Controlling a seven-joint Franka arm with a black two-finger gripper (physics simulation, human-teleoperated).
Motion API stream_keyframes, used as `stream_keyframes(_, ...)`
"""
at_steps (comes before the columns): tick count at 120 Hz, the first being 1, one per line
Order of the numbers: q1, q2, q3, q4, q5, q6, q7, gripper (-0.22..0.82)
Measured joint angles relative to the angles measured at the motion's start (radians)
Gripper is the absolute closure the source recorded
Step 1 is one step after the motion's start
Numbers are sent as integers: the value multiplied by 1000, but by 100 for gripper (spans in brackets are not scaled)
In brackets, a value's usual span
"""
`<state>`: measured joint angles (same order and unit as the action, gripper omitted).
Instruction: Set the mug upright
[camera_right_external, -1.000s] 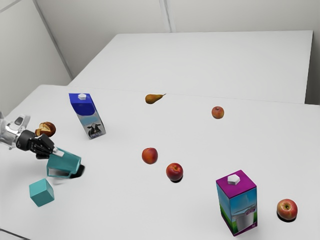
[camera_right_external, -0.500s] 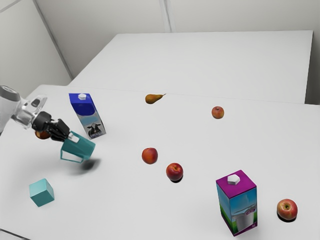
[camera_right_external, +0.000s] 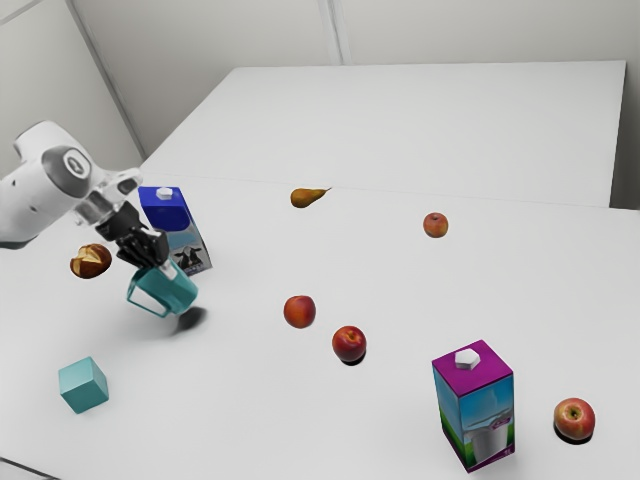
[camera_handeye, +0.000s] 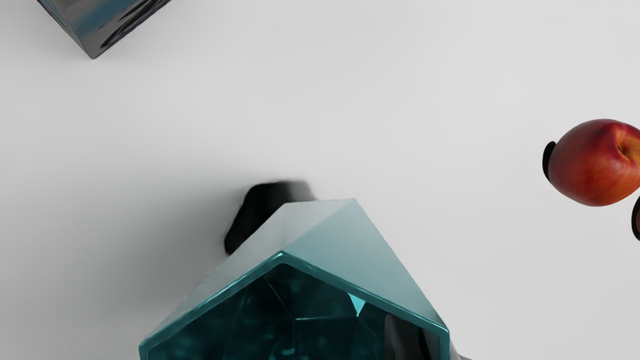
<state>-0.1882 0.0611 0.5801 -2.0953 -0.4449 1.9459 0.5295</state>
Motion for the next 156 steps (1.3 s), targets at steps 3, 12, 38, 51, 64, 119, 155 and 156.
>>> stream_keyframes(3, -8, -7, 0, -11, 7, 11, -24, 79)
stream_keyframes(12, -28, -26, 1, -35, 21, 39, -91, 79)
stream_keyframes(38, -75, -50, 1, -43, 177, 80, -281, 78)
stream_keyframes(51, -98, -54, 1, -43, 245, 88, -370, 78)
stream_keyframes(64, -119, -48, 2, -43, 290, 93, -450, 78)
stream_keyframes(119, -182, 72, 7, -2, 321, 140, -675, 78)
stream_keyframes(155, -205, 136, 7, 37, 321, 147, -756, 78)
stream_keyframes(156, -206, 138, 7, 39, 321, 147, -757, 78)
